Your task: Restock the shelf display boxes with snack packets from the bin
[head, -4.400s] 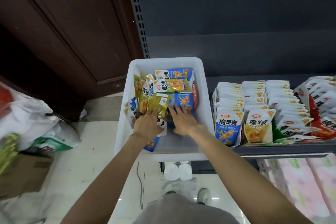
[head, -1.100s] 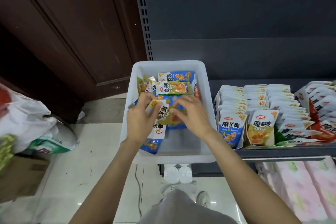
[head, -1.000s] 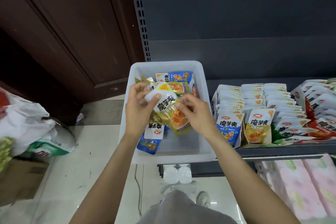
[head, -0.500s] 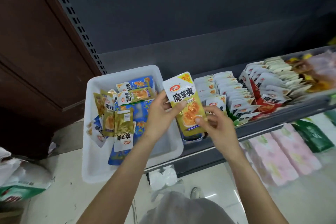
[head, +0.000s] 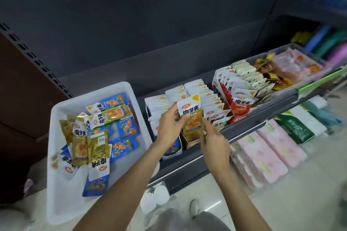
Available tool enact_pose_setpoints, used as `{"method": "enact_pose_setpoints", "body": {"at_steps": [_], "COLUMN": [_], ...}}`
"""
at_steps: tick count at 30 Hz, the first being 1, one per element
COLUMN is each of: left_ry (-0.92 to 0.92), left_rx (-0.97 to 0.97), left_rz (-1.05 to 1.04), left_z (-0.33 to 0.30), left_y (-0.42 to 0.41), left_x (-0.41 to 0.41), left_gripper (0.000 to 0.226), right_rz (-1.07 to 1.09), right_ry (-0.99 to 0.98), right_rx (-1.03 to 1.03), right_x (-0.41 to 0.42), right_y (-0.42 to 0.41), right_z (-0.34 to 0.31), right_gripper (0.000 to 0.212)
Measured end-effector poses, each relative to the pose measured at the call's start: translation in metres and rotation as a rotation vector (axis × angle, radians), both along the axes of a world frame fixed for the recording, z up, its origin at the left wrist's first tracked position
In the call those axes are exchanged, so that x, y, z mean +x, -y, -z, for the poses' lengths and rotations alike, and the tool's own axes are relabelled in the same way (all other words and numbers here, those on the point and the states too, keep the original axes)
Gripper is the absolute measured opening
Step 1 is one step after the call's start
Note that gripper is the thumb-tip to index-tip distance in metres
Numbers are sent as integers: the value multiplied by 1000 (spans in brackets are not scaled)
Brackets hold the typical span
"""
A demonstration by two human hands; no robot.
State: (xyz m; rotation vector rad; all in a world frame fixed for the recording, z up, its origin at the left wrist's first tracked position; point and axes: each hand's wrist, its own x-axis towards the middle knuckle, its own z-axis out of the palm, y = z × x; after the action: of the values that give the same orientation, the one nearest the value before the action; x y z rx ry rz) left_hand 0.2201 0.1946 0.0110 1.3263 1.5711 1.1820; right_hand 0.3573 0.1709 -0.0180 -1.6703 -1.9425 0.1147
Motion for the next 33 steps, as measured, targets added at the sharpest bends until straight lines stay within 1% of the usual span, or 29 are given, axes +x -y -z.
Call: {"method": "enact_pose_setpoints", "body": {"at_steps": [4,6,8,10,13,15,16,18,19,22,23,25,28,29,31,33], "left_ry": [-211,-346,-547,-701,-878,-985,-994,-940,-901,-803,-784,-780,-832,-860,-903,-881], "left_rx": [43,129,260,326,259,320,351,381,409,497,492,369,54,-39,-242,-481], "left_rz": [2,-4,-2,38,141,173,174,156,113,-125,-206,-327,-431,-429,-343,-205], "left_z": [8,5,4,7,9,13,12,9,7,4,6,15,32,40,52,56], "left_y": [2,0,-3,-7,-13,-15,-12,-2,5,37,51,78,109,115,120,120], "left_x": [1,-4,-11,-16,-15,-17,-19,-27,-33,-62,-76,-110,-157,-170,-187,-191], "left_gripper": [41,33,22,20,30,41,41,32,28,23,21,21,33,41,66,91], "right_rz": [-101,-142,-170,-186,-197,-197,-195,-200,-211,-310,-359,-474,-677,-737,-827,-886], "right_ry": [23,40,53,69,104,120,118,93,71,-33,-65,-102,-105,-75,21,166], "right_rx": [-10,-7,-8,-6,-36,-70,-72,-37,-9,50,52,44,10,-1,-48,-186], "right_x": [-1,-2,-3,-4,-5,-5,-5,-7,-9,-22,-30,-51,-92,-107,-139,-167], "right_y": [1,-1,-2,-4,-5,-5,-5,-3,-2,2,3,7,10,10,10,5], "right_z": [16,20,22,24,28,31,29,21,14,-12,-21,-35,-39,-35,-23,-8], "right_gripper": [44,44,42,43,46,44,43,39,36,29,27,30,34,34,32,32]}}
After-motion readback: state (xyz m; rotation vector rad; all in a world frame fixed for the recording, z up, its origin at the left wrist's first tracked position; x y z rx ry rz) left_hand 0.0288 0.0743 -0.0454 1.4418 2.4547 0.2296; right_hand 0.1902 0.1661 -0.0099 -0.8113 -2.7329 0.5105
